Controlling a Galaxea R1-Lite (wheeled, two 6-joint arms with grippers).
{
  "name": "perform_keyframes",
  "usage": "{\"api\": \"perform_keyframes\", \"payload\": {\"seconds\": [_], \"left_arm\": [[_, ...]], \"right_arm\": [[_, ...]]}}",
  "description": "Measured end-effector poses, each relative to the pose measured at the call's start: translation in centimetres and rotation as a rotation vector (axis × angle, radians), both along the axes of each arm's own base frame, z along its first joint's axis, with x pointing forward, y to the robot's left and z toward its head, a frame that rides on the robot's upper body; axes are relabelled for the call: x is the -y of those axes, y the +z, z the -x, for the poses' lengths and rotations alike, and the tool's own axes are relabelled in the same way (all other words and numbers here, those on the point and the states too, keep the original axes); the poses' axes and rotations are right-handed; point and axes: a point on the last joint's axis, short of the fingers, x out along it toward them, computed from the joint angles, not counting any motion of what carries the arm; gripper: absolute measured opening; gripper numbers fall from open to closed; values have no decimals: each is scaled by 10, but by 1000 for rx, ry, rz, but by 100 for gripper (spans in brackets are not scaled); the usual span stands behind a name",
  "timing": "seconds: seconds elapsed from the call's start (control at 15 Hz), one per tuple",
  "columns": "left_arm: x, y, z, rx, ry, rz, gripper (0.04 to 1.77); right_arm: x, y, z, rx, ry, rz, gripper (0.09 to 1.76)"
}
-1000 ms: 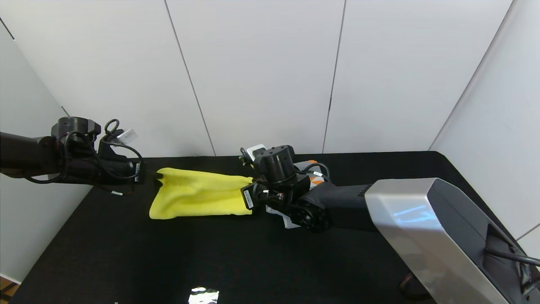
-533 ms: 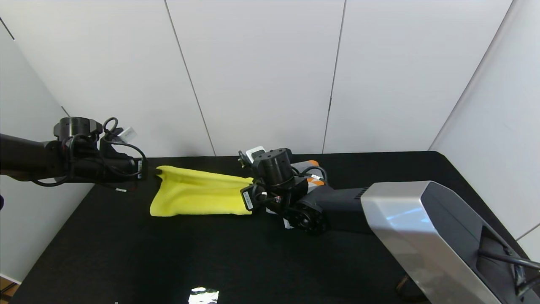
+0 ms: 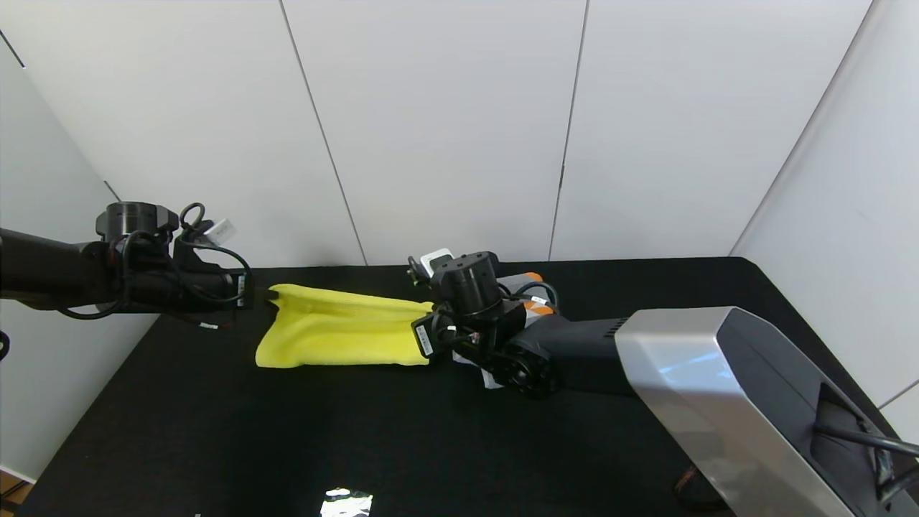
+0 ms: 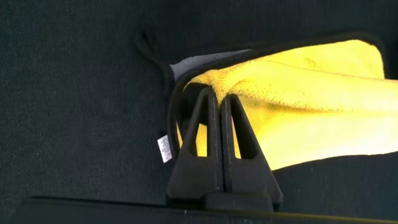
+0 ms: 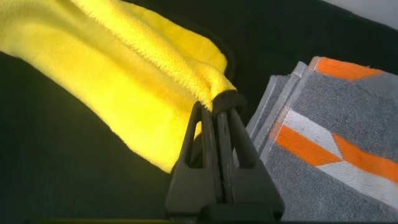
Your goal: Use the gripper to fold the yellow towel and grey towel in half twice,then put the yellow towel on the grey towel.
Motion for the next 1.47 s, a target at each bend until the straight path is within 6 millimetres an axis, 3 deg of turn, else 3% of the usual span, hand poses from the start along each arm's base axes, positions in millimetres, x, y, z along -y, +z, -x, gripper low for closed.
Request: {"api": "perform_keyframes", "payload": {"seconds": [0.13,0.33,0.6,1.13,1.47], "left_arm": [[1,-2,1,-7,-3,-6,47],[2,-1,1,-3,-4,-7,87],[2,6,1,19,-3,-13,120],[2,4,4,-26,43,-38,153],[5,6,23,-216,56,-14,162]], "right_arm": [[0,0,0,5,4,9,47],[0,0,0,8,4,4,87],[0,-1,-1,10,0,-2,121],[3,4,-1,-4,-30,-25,153],[11,18,14,-134,-28,21,161]]}}
